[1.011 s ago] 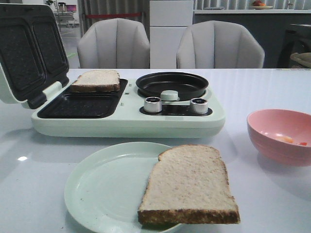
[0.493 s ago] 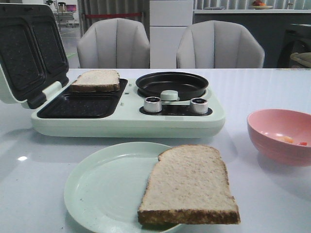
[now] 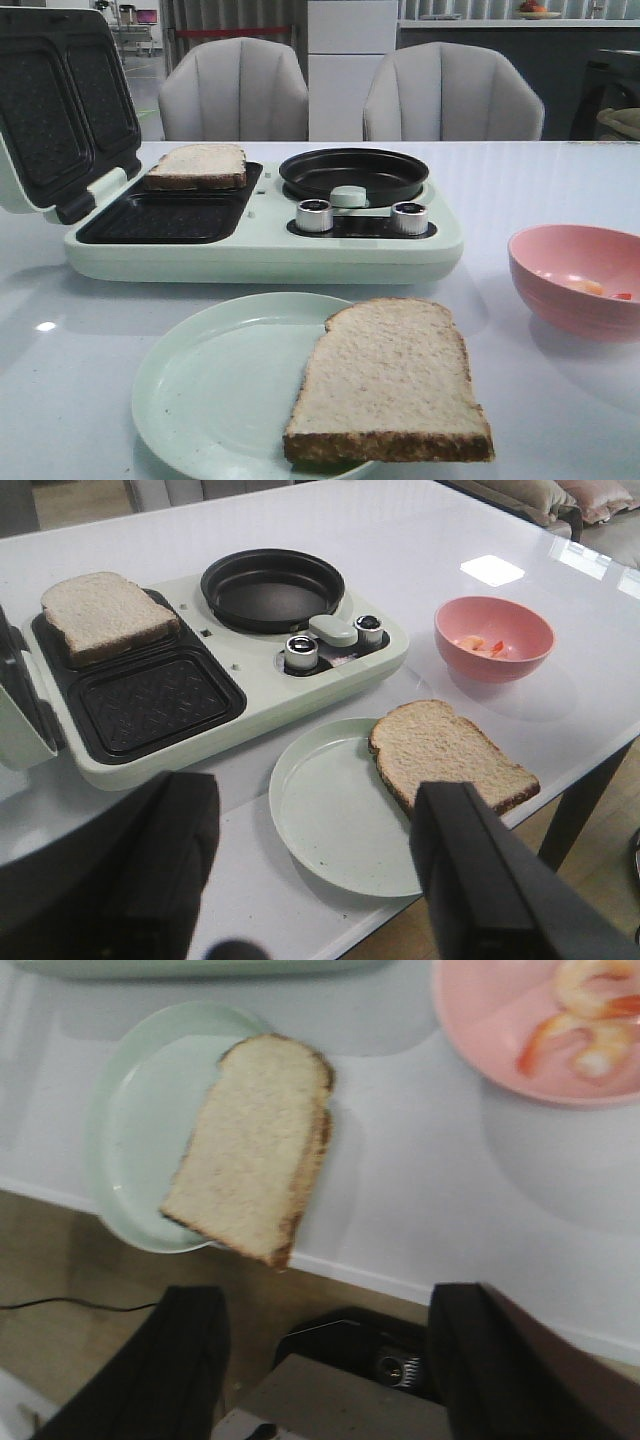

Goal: Make breakfast with bread and shrimp
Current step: 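Release the bread and withdraw the left gripper, then reach the right gripper to the remaining bread slice and grasp it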

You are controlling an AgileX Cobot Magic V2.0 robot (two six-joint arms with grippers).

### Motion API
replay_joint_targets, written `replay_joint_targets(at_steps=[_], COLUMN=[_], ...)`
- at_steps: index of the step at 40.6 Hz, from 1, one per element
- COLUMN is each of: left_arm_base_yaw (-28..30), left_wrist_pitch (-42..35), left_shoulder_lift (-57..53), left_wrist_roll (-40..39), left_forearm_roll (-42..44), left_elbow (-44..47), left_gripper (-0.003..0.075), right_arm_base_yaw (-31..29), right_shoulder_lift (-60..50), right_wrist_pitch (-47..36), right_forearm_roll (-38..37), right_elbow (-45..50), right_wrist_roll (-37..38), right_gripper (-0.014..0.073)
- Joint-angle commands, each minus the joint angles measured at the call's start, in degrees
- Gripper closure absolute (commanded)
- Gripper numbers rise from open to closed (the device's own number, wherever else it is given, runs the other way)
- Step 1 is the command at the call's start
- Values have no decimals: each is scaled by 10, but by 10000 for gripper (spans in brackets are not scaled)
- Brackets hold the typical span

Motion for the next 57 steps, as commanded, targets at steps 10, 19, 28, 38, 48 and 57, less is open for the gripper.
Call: replay_joint_targets(at_steps=[10,19,28,38,48,57], left_arm_base_yaw=[-5,-5,-5,-5,-5,-5], left_wrist_pitch=[-55,-55,-55,-55,-55,-55], left_shoulder_lift=[5,5,5,5,5,5], left_wrist_roll=[1,1,1,1,1,1], left_forearm_roll=[0,0,0,0,0,0], left_elbow=[-15,-15,-15,-15,-15,-15], left_gripper=[244,244,244,244,244,244], right_arm_base_yaw=[4,75,125,142,142,142], right_shoulder_lift=[91,143,196,252,308,342], right_wrist_pitch=[-4,-60,-109,-147,-168,-179], right_forearm_roll=[176,205,230,257,264,264], right_elbow=[-16,-16,-16,-18,-18,-18], right_wrist_roll=[-134,-147,-147,-159,-176,-176], right_gripper=[57,57,57,57,57,57])
